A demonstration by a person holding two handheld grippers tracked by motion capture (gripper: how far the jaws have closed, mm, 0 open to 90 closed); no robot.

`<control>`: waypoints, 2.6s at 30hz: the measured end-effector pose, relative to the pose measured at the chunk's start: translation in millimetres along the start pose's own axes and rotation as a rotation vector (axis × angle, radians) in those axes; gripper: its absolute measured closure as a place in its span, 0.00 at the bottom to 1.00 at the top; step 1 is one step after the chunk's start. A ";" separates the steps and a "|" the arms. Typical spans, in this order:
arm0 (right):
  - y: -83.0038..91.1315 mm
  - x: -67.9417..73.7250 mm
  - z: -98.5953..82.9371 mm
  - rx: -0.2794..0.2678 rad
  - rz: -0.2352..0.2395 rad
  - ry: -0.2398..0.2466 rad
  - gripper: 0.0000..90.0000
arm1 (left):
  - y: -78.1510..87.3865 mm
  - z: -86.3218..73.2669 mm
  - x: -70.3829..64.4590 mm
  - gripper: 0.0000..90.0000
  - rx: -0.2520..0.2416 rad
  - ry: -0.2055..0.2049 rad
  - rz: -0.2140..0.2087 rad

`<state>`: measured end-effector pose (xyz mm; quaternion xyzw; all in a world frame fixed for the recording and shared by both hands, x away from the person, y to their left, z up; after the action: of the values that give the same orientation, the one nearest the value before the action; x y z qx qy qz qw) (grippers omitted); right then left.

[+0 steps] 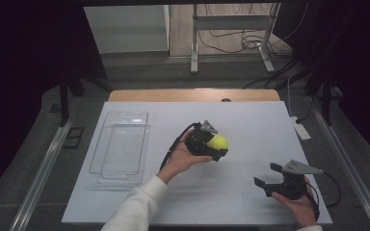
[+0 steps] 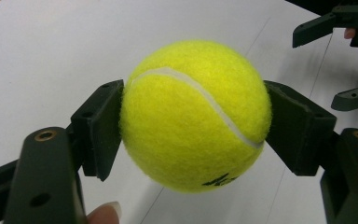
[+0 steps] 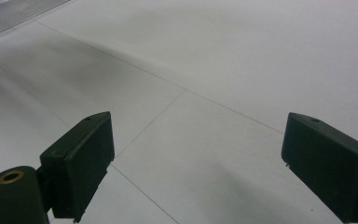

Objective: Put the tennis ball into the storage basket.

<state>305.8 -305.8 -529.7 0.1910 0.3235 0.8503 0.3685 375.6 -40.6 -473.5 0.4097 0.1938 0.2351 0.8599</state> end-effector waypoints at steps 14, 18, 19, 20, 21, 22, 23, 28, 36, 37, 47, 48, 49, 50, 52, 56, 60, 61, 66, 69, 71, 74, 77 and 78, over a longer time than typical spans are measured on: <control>0.0 -0.1 0.0 0.001 -0.001 0.000 0.10 | 10.8 -8.1 6.6 0.30 -0.031 0.013 0.023; -0.7 0.2 0.1 0.007 -0.003 0.003 0.10 | 14.7 -10.9 9.7 0.30 -0.036 0.013 0.031; -0.7 0.1 0.0 0.007 -0.003 0.004 0.10 | 15.4 -11.3 10.3 0.30 -0.038 0.017 0.032; -0.7 0.0 0.0 0.007 -0.003 0.003 0.10 | 16.3 -11.9 11.0 0.30 -0.043 0.021 0.031; -0.7 0.0 -0.1 0.006 -0.003 0.000 0.10 | 16.8 -12.3 11.4 0.30 -0.046 0.025 0.032; -0.7 -0.2 -0.1 0.005 -0.004 -0.001 0.10 | 18.0 -13.4 12.3 0.30 -0.051 0.025 0.033; -0.6 -0.5 -0.2 0.004 -0.002 -0.002 0.10 | 18.6 -14.0 12.5 0.30 -0.056 0.029 0.034; -0.5 -0.3 -0.4 0.005 -0.001 0.001 0.10 | 21.1 -16.3 13.3 0.30 -0.064 0.029 0.039; -0.6 -0.3 -0.5 0.006 -0.001 0.000 0.10 | 26.7 -18.6 14.0 0.30 -0.079 0.029 0.043; -0.7 -0.1 -0.6 0.006 -0.001 -0.001 0.10 | 27.1 -18.7 14.0 0.30 -0.081 0.030 0.043; 0.1 -0.8 -1.3 0.005 -0.010 -0.004 0.10 | 34.8 -23.8 14.3 0.29 -0.097 0.019 0.053; 0.3 -1.0 -1.3 0.004 -0.012 -0.005 0.10 | 35.3 -24.3 14.0 0.30 -0.100 0.016 0.050; 0.5 -1.1 -1.4 0.005 -0.016 -0.005 0.10 | 35.9 -24.7 14.0 0.30 -0.102 0.014 0.051; 0.3 -1.2 -1.5 0.005 -0.016 -0.005 0.10 | 37.8 -25.6 14.5 0.29 -0.106 0.015 0.054; -0.2 -1.5 -1.6 0.006 -0.016 -0.005 0.11 | 39.2 -26.3 15.1 0.30 -0.112 0.018 0.052; -0.6 -1.8 -1.9 0.007 -0.023 -0.008 0.11 | 45.5 -30.3 19.8 0.29 -0.127 0.029 0.055; -1.0 -1.1 -1.6 0.005 -0.025 -0.008 0.11 | 50.8 -35.2 25.5 0.29 -0.137 0.043 0.064; -1.1 -0.6 -1.7 0.006 -0.024 -0.009 0.11 | 51.7 -35.9 26.3 0.30 -0.138 0.046 0.066; -2.0 1.4 -1.1 0.009 -0.024 -0.003 0.11 | 56.1 -38.4 31.5 0.30 -0.147 0.063 0.080; -2.0 1.5 -1.0 0.008 -0.021 -0.003 0.11 | 57.9 -39.5 33.6 0.30 -0.149 0.070 0.086; -2.0 1.2 -1.0 0.009 -0.024 -0.001 0.11 | 58.8 -40.0 34.7 0.29 -0.150 0.074 0.091; -1.7 0.8 -0.6 0.006 -0.022 -0.001 0.11 | 60.8 -40.6 36.8 0.30 -0.152 0.081 0.098; -1.7 1.3 -0.5 0.006 -0.019 0.000 0.11 | 63.7 -40.4 39.6 0.30 -0.158 0.088 0.109; -1.7 1.4 -0.5 0.006 -0.019 0.001 0.11 | 64.6 -40.4 40.2 0.30 -0.158 0.089 0.111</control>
<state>305.5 -304.0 -531.2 0.1886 0.3279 0.8458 0.3761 371.3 42.6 -451.6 0.3398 0.1898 0.3148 0.8657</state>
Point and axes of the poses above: each handheld gripper's, and its own axes: y roughly backward along the jaws, z roughly out of its top, x roughly to its left, the point moved 4 cm from there along -y, roughly forward along the jaws, and after that the axes turned 12 degrees about x, right-handed, at the moved point
